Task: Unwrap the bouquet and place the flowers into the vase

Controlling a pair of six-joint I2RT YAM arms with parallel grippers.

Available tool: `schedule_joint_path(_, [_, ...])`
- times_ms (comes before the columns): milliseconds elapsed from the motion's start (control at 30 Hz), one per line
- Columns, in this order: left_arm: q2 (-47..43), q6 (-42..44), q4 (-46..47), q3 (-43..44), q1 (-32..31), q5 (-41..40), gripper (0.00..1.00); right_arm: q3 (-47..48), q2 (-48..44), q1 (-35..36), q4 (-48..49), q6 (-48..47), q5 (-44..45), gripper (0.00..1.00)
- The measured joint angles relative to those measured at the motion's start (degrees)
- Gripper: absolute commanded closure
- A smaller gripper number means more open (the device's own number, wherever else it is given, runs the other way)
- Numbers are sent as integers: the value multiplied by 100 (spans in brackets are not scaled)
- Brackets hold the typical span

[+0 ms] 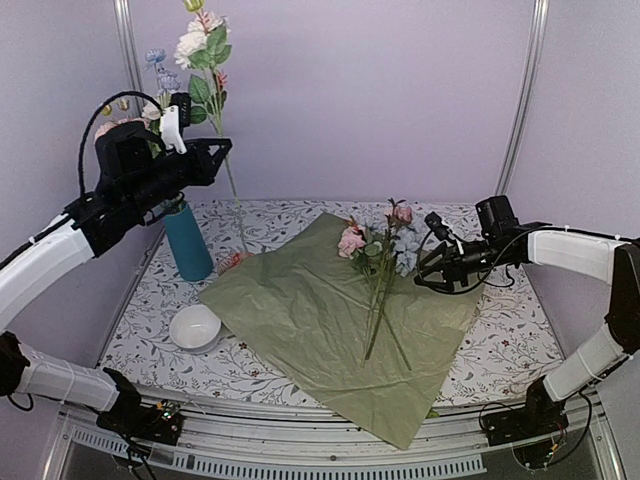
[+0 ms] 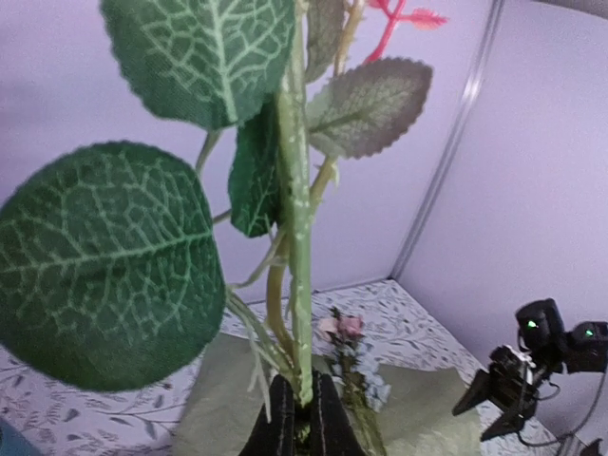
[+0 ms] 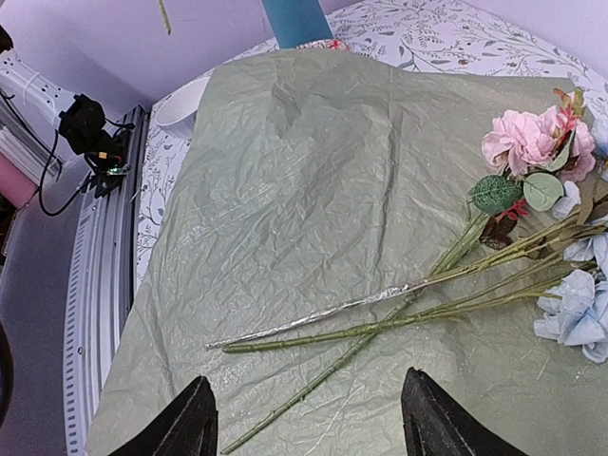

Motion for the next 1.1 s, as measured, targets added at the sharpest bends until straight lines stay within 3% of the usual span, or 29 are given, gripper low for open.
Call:
schedule_joint_path(200, [-210,597,-612,763,984,-957,100,0,55,-7,9,-48,61,32])
schedule_joint_path(567, [-140,1401,376,693,1663,-2345,100,0,50,-7,22,-90,153,32])
schedule_joint_path(1100, [809,1552,1034,796,2625,-2236,100,0,-61,-35,24,-181,332,32])
